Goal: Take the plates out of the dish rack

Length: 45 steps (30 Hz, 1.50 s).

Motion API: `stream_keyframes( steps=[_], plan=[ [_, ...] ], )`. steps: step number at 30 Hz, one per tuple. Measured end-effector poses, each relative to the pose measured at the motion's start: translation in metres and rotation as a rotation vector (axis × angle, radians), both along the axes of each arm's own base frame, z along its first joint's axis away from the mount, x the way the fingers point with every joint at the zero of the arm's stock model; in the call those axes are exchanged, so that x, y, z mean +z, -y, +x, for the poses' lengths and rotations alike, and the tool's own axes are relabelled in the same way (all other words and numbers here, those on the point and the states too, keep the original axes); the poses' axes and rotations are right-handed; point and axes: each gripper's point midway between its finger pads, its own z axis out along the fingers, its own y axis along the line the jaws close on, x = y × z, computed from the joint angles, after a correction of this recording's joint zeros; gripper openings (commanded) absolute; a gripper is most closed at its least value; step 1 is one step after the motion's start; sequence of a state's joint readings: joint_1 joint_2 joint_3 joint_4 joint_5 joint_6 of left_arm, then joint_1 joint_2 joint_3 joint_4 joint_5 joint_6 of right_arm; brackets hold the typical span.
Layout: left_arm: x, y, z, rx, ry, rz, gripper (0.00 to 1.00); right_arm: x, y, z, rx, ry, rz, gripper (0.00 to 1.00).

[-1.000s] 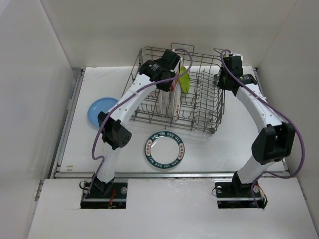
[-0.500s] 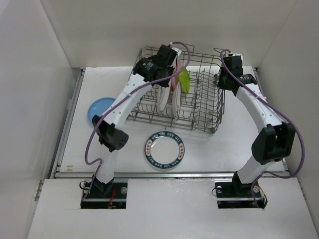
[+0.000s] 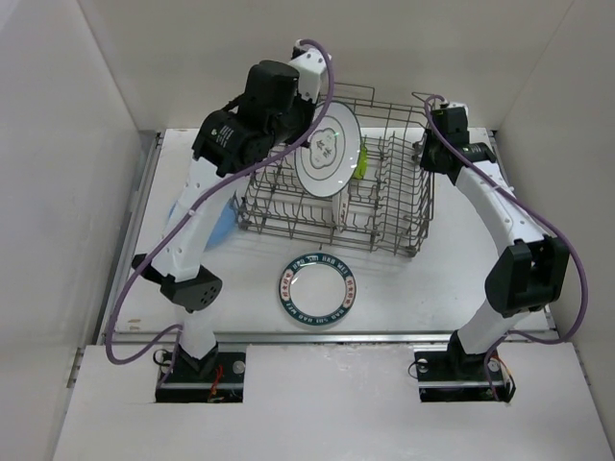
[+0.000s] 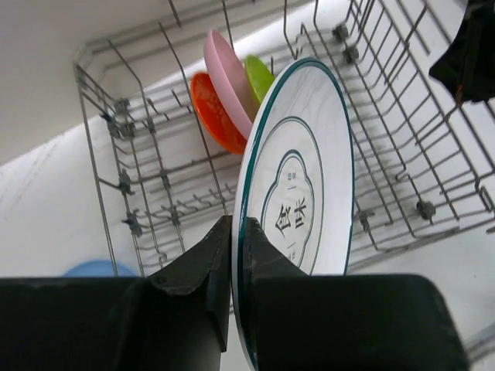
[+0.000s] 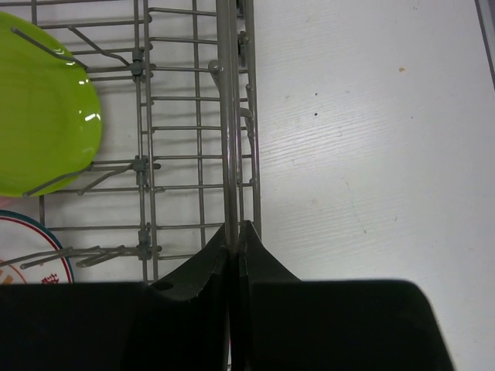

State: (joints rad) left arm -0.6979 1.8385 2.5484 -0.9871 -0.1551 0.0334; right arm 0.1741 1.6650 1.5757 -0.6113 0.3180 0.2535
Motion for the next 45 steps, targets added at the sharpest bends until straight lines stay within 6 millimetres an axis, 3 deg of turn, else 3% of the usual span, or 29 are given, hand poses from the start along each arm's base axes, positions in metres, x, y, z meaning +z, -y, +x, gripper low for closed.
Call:
stream_keyframes(
  steps=[3, 7, 14, 20, 25, 31, 33, 34, 38, 42, 45],
  plan=[
    [-0.023, -0.007, -0.001, -0.035, -0.087, 0.019, 0.00, 0.000, 0.001, 0.001, 0.001, 0.001, -0.004, 0.00],
    [-0.083, -0.019, -0.022, -0.153, -0.309, 0.078, 0.00, 0.000, 0.004, 0.005, 0.006, 0.002, -0.022, 0.00],
    [-0.212, -0.016, -0.108, -0.484, -0.782, 0.148, 0.00, 0.001, 0.013, 0.016, 0.022, -0.003, -0.065, 0.00],
    [-0.278, -0.008, -0.144, -0.556, -0.862, 0.193, 0.00, 0.002, 0.013, 0.016, 0.034, 0.003, -0.070, 0.00],
    [-0.293, 0.004, -0.129, -0.540, -0.767, 0.185, 0.00, 0.003, 0.013, 0.012, 0.042, 0.024, -0.064, 0.00],
    [-0.306, 0.004, -0.110, -0.491, -0.680, 0.231, 0.33, 0.003, 0.013, 0.011, 0.045, 0.028, -0.064, 0.00],
    [-0.309, 0.001, -0.109, -0.483, -0.674, 0.255, 0.41, 0.003, 0.014, 0.011, 0.049, 0.030, -0.070, 0.00],
    [-0.309, 0.000, -0.108, -0.483, -0.669, 0.263, 0.53, 0.003, 0.014, 0.012, 0.053, 0.031, -0.074, 0.00],
    [-0.309, -0.002, -0.120, -0.514, -0.690, 0.298, 0.75, 0.004, 0.014, 0.013, 0.068, 0.036, -0.089, 0.00],
    [-0.302, -0.006, -0.127, -0.531, -0.703, 0.337, 0.88, 0.004, 0.015, 0.014, 0.087, 0.035, -0.112, 0.00],
    [-0.281, -0.004, -0.121, -0.546, -0.667, 0.340, 0.94, 0.004, 0.018, 0.015, 0.097, 0.035, -0.129, 0.00]
  ],
)
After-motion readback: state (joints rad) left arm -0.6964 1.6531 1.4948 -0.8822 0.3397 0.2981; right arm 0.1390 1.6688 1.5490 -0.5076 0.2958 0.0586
